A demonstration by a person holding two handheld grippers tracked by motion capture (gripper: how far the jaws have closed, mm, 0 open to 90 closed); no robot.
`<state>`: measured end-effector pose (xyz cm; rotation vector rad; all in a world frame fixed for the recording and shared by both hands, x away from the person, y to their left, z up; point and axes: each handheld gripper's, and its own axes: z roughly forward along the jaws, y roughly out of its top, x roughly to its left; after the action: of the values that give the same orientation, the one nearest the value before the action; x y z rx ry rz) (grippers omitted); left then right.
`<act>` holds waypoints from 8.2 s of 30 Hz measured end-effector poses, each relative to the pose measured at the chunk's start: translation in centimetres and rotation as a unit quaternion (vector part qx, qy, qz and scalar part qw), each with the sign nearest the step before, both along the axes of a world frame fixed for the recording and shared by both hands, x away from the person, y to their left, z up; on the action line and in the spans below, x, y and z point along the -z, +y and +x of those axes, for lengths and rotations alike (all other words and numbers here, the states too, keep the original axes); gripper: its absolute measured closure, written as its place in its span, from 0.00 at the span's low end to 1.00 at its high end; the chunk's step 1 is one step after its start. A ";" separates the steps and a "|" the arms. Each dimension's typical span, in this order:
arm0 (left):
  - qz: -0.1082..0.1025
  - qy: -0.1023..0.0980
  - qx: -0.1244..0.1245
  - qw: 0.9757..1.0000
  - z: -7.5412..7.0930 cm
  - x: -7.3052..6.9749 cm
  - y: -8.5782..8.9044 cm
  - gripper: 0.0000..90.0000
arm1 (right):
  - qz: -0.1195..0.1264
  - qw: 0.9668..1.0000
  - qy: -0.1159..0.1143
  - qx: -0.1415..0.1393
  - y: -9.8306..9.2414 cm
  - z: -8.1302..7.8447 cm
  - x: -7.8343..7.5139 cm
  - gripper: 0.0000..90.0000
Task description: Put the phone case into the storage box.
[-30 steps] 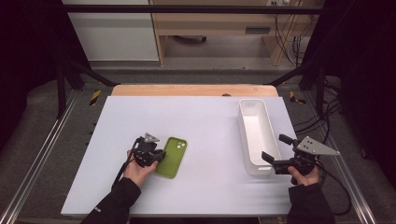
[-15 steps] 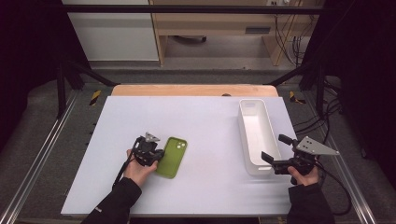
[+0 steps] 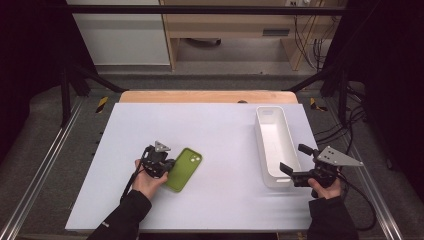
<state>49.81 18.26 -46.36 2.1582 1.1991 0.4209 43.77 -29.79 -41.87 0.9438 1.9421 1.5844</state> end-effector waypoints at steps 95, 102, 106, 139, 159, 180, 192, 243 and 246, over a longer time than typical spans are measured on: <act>-0.038 -0.141 0.158 0.977 -5.5 -7.5 -2.2 0.97 | -0.041 0.994 0.031 -0.094 8.4 -0.4 -1.7 0.01; -0.033 -0.140 0.163 0.976 -5.6 -7.2 -2.6 0.97 | -0.057 0.991 0.046 -0.111 9.6 -0.3 -1.4 0.01; -0.029 -0.139 0.168 0.975 -5.6 -7.0 -2.9 0.97 | -0.063 0.990 0.054 -0.112 10.0 -0.2 -1.2 0.01; 0.000 -0.142 0.193 0.971 -5.8 -6.1 -4.2 0.97 | -0.099 0.984 0.078 -0.128 14.2 1.3 -1.9 0.03; 0.018 -0.147 0.212 0.966 -6.2 -5.8 -5.1 0.97 | -0.115 0.980 0.090 -0.135 15.8 2.2 -2.1 0.04; 0.021 -0.153 0.221 0.963 -6.5 -5.9 -5.7 0.97 | -0.127 0.975 0.125 -0.129 17.9 4.0 -1.3 0.08; 0.026 -0.159 0.227 0.961 -6.7 -6.0 -6.0 0.97 | -0.126 0.968 0.156 -0.149 18.1 4.4 -0.8 0.24; 0.054 -0.180 0.252 0.949 -7.3 -5.9 -6.4 0.97 | -0.087 0.945 0.246 -0.198 16.5 5.1 -1.3 0.84; 0.056 -0.181 0.252 0.949 -7.3 -5.9 -6.4 0.97 | -0.084 0.944 0.248 -0.201 16.4 5.1 -1.5 0.86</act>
<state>42.53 11.83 -40.49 2.2536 0.4081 0.6298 48.86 -13.39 -40.38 0.9897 2.7195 1.4399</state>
